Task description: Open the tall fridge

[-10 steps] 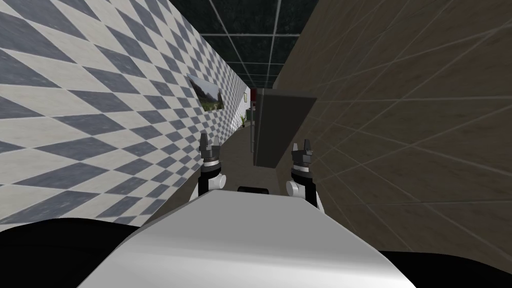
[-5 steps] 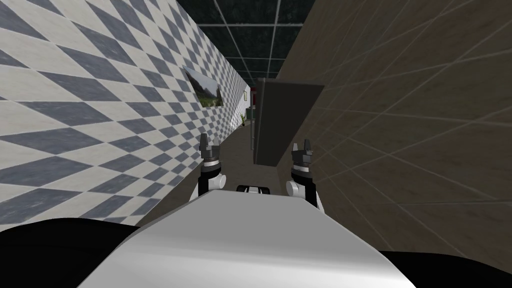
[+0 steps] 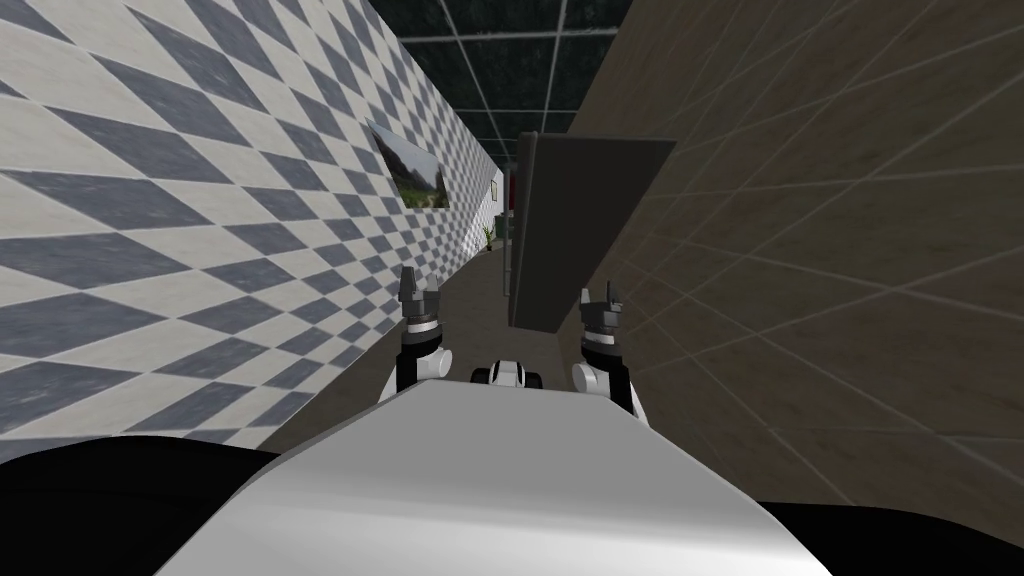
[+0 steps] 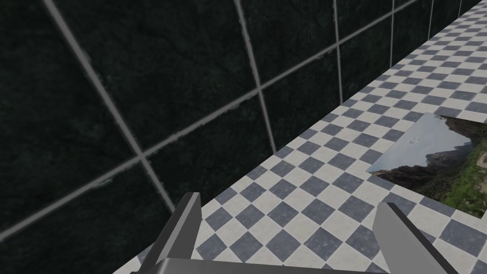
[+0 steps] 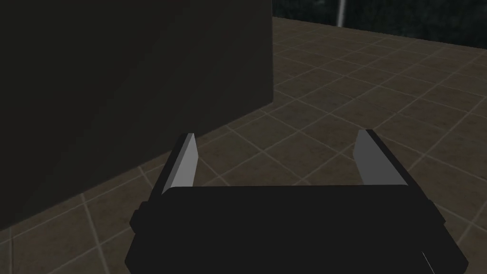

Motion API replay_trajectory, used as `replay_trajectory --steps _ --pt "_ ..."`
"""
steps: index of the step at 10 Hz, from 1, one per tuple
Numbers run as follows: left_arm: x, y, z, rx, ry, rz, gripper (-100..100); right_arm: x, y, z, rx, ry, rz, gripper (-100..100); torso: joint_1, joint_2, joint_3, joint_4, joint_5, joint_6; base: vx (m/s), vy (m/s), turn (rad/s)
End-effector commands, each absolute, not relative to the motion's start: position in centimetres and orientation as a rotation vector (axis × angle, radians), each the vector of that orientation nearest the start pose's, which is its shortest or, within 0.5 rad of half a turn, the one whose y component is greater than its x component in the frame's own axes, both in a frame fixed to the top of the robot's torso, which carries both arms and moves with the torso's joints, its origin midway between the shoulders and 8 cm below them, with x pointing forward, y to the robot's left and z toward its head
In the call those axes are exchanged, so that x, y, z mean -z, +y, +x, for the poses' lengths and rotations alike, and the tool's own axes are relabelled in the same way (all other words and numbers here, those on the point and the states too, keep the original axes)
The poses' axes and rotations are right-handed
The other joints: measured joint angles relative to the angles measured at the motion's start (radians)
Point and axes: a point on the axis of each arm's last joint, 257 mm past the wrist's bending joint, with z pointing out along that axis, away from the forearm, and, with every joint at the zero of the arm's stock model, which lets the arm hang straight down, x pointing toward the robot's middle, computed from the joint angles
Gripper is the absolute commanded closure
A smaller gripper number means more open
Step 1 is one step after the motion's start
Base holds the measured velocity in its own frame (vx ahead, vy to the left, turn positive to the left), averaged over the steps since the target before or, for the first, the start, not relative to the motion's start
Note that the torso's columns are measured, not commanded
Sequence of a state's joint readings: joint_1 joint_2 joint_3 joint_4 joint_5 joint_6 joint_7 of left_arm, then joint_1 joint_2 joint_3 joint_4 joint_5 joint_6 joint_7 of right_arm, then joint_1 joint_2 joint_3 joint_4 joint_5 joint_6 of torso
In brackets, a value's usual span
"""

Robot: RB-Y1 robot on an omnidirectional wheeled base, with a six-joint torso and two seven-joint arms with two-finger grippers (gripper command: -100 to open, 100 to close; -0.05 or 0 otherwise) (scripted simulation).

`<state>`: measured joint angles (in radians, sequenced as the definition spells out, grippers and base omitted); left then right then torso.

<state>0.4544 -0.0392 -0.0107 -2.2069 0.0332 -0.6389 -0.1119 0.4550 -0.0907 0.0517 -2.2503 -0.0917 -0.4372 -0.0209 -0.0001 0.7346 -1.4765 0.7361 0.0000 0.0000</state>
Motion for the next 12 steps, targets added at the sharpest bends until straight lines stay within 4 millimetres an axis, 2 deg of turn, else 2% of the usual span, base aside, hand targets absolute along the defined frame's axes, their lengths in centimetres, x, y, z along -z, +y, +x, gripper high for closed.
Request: replay_trajectory --steps 1,9,10,12 --pt "-3.2 27.8 33.6 1.262 0.507 -0.586 0 -0.5 -26.0 36.7 -1.523 0.656 0.757 -100 0.001 0.003 0.0 0.001 0.0 0.0 0.051 -0.003 0.048" --pt "-3.2 27.8 33.6 1.262 0.507 -0.586 0 2.3 -26.2 37.2 -1.791 0.562 0.938 -100 0.001 0.002 0.0 0.002 0.0 0.0 0.053 -0.011 0.065" --pt "-3.2 27.8 33.6 1.262 0.507 -0.586 0 3.2 -26.3 37.4 -1.835 0.538 0.979 -100 0.0 0.003 0.0 0.002 0.0 0.0 0.071 -0.024 0.096" --pt "-3.2 27.8 33.6 1.262 0.507 -0.586 0 3.2 -26.3 37.4 -1.869 0.522 0.996 -100 0.0 0.003 0.0 0.002 0.0 0.0 0.049 -0.011 0.023"
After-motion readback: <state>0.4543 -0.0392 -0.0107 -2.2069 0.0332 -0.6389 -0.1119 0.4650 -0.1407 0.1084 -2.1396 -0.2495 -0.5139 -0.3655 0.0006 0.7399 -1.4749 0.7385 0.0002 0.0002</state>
